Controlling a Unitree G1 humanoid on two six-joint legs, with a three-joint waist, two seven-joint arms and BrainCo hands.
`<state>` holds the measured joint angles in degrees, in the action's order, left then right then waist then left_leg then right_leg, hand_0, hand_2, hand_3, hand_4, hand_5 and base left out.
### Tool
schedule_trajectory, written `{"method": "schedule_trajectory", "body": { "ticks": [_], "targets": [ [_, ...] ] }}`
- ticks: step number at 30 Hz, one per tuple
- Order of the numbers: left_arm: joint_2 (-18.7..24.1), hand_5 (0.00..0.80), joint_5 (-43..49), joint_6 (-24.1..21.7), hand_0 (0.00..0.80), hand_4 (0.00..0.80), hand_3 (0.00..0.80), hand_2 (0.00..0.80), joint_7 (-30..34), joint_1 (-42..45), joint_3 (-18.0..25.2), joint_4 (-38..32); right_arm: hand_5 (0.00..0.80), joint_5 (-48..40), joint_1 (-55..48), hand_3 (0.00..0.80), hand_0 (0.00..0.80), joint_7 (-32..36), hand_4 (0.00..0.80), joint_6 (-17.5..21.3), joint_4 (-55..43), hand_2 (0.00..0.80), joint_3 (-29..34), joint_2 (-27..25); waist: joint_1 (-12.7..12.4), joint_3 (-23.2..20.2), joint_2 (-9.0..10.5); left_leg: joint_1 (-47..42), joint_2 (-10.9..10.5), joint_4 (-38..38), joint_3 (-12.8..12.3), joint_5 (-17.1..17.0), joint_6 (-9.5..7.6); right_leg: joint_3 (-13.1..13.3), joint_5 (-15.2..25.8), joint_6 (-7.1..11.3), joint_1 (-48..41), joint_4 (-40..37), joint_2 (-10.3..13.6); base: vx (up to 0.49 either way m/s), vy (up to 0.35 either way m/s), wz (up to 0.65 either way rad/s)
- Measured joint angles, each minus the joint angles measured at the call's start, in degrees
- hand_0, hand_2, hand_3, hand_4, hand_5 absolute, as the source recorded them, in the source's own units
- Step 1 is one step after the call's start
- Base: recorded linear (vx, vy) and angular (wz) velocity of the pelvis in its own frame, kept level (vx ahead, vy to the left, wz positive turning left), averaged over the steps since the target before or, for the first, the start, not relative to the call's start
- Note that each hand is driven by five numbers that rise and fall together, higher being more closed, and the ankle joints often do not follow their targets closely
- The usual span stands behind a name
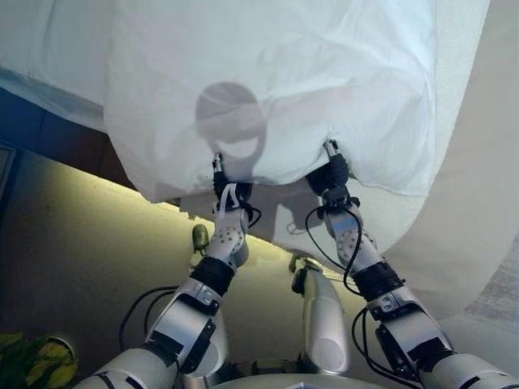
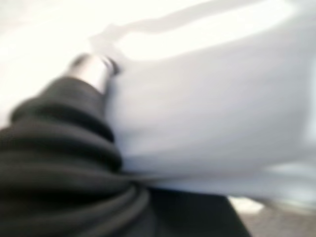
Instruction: Make the bed neatly
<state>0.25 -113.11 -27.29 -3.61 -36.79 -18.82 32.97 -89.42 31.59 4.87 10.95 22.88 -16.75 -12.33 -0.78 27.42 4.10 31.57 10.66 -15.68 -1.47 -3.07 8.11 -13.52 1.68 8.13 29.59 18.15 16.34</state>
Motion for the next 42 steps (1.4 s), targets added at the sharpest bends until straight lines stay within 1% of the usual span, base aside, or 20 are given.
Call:
{"method": "schedule_trajectory", "body": {
  "ticks": [4,6,12,13,15,18,20,21,22,23,24,26,29,31,32,34,36,38,42],
  "targets": [
    [0.38,0.800,4.82,0.12,0.800,0.800,0.800,0.800,-2.25,-0.05,1.00,0.41,0.800,-0.01,-0.23,0.800,0.800,0.12,0.800,0.00,0.02,0.800,-0.31,0.33,-0.04,0.00,-0.01,0.00,0.02,0.00,0.03,-0.16,0.22,-0.05,0.00,0.00,-0.02,0.01,-0.01,0.000,-0.051,0.00],
    [0.16,0.800,6.69,0.49,0.800,0.800,0.800,0.800,-3.11,-0.25,2.18,0.79,0.800,-0.04,-0.37,0.800,0.800,0.31,0.800,0.00,0.02,0.800,-0.81,0.33,0.00,0.00,-0.01,-0.04,0.10,0.00,0.07,-0.16,0.22,-0.12,0.00,-0.01,-0.10,-0.04,-0.08,-0.001,-0.058,0.00],
    [1.00,0.800,9.01,2.57,0.800,0.800,0.800,0.800,-2.87,-0.05,2.92,1.89,0.800,-0.23,-1.76,0.800,0.800,0.94,0.800,0.13,1.07,0.800,-1.25,0.67,-0.13,0.03,-0.05,-0.92,0.07,0.04,0.08,-0.15,0.22,-0.19,0.00,-0.02,-1.10,-0.18,-0.05,0.000,0.000,0.00],
    [1.08,0.800,9.18,3.02,0.800,0.800,0.800,0.800,-2.58,0.18,2.93,1.88,0.671,-0.23,-2.40,0.671,0.671,1.21,0.671,0.24,1.51,0.671,-1.26,0.73,-0.15,0.03,-0.06,-1.14,0.06,0.06,0.09,-0.13,0.22,-0.21,-0.01,-0.02,-1.35,-0.24,-0.04,0.000,0.000,0.00],
    [1.39,0.800,11.21,4.12,0.800,0.800,0.800,0.800,-2.13,0.64,3.05,1.89,0.000,-0.26,-2.67,0.000,0.000,3.20,0.000,1.17,3.99,0.000,-1.26,0.92,-0.16,0.06,-0.11,-1.15,0.05,0.06,0.05,-0.01,0.01,-0.20,-0.01,-0.02,-1.38,-0.31,-0.01,-0.040,0.037,0.00],
    [2.84,0.800,13.58,6.57,0.800,0.800,0.800,0.800,-1.62,0.79,3.49,2.20,0.000,-3.69,-2.41,0.000,0.000,6.69,0.000,1.57,12.27,0.000,0.16,0.91,-0.17,0.20,-0.35,-1.09,0.01,0.03,-0.09,0.02,-0.06,-0.19,-0.08,-0.13,-1.35,-0.28,0.13,-0.052,0.006,0.02],
    [4.29,0.800,15.68,8.90,0.800,0.800,0.800,0.800,-0.80,0.64,3.81,2.23,0.000,-9.14,-1.50,0.000,0.000,12.44,0.000,0.29,21.40,0.000,2.22,0.07,-0.24,0.46,-0.85,-0.80,-0.09,0.13,-0.09,-0.03,-0.13,-0.43,-0.15,-0.21,-1.19,-0.28,0.33,-0.069,-0.048,0.07],
    [4.85,0.800,16.07,9.86,0.800,0.800,0.800,0.800,-0.30,0.62,3.81,2.23,0.000,-12.22,-1.60,0.000,0.000,15.02,0.000,-0.81,23.90,0.000,3.30,-0.38,-0.33,0.74,-1.38,-0.51,-0.12,0.15,-0.10,-0.09,-0.22,-0.67,-0.16,-0.19,-1.13,-0.35,0.46,-0.077,-0.045,0.10],
    [5.42,0.800,16.14,10.85,0.800,0.800,0.800,0.800,0.19,0.65,3.78,2.23,0.000,-15.62,-1.27,0.000,0.000,19.33,0.000,-3.47,27.24,0.000,5.68,-0.42,-0.32,0.76,-1.91,0.04,-0.19,0.12,-0.11,-0.16,-0.29,-0.85,-0.15,-0.16,-0.75,-0.37,0.58,-0.075,-0.025,0.07],
    [5.68,0.800,16.15,11.30,0.800,0.800,0.800,0.800,0.80,0.58,4.03,2.20,0.000,-18.15,-1.32,0.000,0.000,22.05,0.000,-5.00,29.22,0.000,8.19,-0.43,-0.43,0.85,-2.30,0.46,-0.29,0.16,-0.23,-0.20,-0.35,-0.82,-0.13,-0.13,-0.18,-0.35,0.72,-0.063,0.024,0.05],
    [6.19,0.800,16.16,11.70,0.800,0.800,0.800,0.800,1.36,0.58,4.22,2.12,0.000,-19.92,-0.96,0.000,0.000,25.09,0.000,-7.01,31.51,0.000,12.04,-0.49,-0.41,1.16,-2.93,0.79,-0.41,0.17,-0.22,-0.32,-0.26,-0.87,0.07,0.15,0.03,-0.37,0.78,-0.041,0.063,0.02],
    [7.20,0.800,16.22,11.90,0.800,0.800,0.800,0.800,1.52,0.58,4.21,1.87,0.000,-21.58,0.36,0.000,0.000,29.45,0.000,-10.05,37.66,0.000,16.80,-2.19,-0.52,1.55,-3.91,1.13,-0.83,0.17,-0.47,-0.54,-0.30,-0.73,0.22,0.41,0.49,-0.29,1.21,-0.019,0.086,0.02],
    [7.81,0.800,16.26,12.46,0.800,0.800,0.800,0.800,1.60,0.51,4.26,1.76,0.000,-21.60,1.01,0.000,0.000,31.97,0.000,-13.39,41.53,0.000,20.70,-5.18,-0.61,1.95,-5.40,1.07,-1.50,0.41,-0.68,-0.59,-0.45,-0.69,0.25,0.59,0.53,-0.29,1.94,-0.026,0.072,0.04],
    [7.81,0.800,16.25,13.12,0.800,0.800,0.800,0.800,1.58,0.52,4.23,0.86,0.000,-21.59,1.66,0.000,0.000,32.28,0.000,-14.98,42.72,0.000,22.40,-7.13,-1.30,2.11,-6.38,0.98,-1.78,0.49,-0.84,-0.66,-0.61,-0.57,0.33,0.74,0.58,-0.28,2.26,-0.044,0.083,0.02],
    [7.81,0.800,16.23,13.25,0.800,0.800,0.800,0.800,1.56,0.59,4.26,-0.19,0.000,-21.60,2.13,0.000,0.000,32.28,0.000,-15.25,43.13,0.000,23.22,-8.11,-1.70,2.26,-6.93,0.95,-1.95,0.61,-0.92,-0.78,-0.76,-0.47,0.39,0.84,0.65,-0.24,2.42,-0.044,0.071,0.04],
    [7.85,0.800,16.20,13.44,0.800,0.800,0.800,0.800,1.56,0.59,4.30,-0.89,0.000,-21.60,3.11,0.000,0.000,32.36,0.000,-15.96,43.39,0.000,24.80,-9.65,-1.73,2.22,-8.12,0.93,-2.28,1.01,-1.51,-1.23,-1.32,-0.48,0.50,1.05,0.77,-0.09,3.05,-0.037,0.038,0.09],
    [7.86,0.800,16.16,13.63,0.800,0.800,0.800,0.800,1.56,0.61,4.29,-1.01,0.000,-21.60,3.93,0.000,0.000,32.77,0.000,-16.33,43.74,0.000,25.62,-10.88,-1.74,2.22,-9.10,0.99,-2.65,1.08,-1.68,-1.38,-1.53,-0.45,0.61,1.24,0.81,-0.14,3.47,-0.047,-0.004,0.07],
    [8.40,0.800,16.13,14.14,0.800,0.800,0.800,0.800,1.56,0.68,4.30,-1.76,0.000,-21.60,4.31,0.000,0.000,32.88,0.000,-16.37,43.80,0.000,26.68,-11.35,-1.77,2.20,-9.54,1.24,-2.97,1.33,-1.83,-1.47,-1.67,-0.22,0.73,1.43,1.28,-0.17,3.75,-0.050,-0.029,0.01],
    [9.94,0.800,16.12,14.95,0.800,0.800,0.800,0.800,1.56,0.54,4.38,-2.64,0.000,-21.60,4.45,0.000,0.000,32.11,0.000,-16.39,44.28,0.000,28.03,-12.06,-1.79,2.20,-9.61,2.68,-3.03,1.37,-1.89,-1.62,-1.71,-0.17,0.91,1.56,2.69,-0.21,3.76,-0.036,-0.036,0.00]
  ]
}}
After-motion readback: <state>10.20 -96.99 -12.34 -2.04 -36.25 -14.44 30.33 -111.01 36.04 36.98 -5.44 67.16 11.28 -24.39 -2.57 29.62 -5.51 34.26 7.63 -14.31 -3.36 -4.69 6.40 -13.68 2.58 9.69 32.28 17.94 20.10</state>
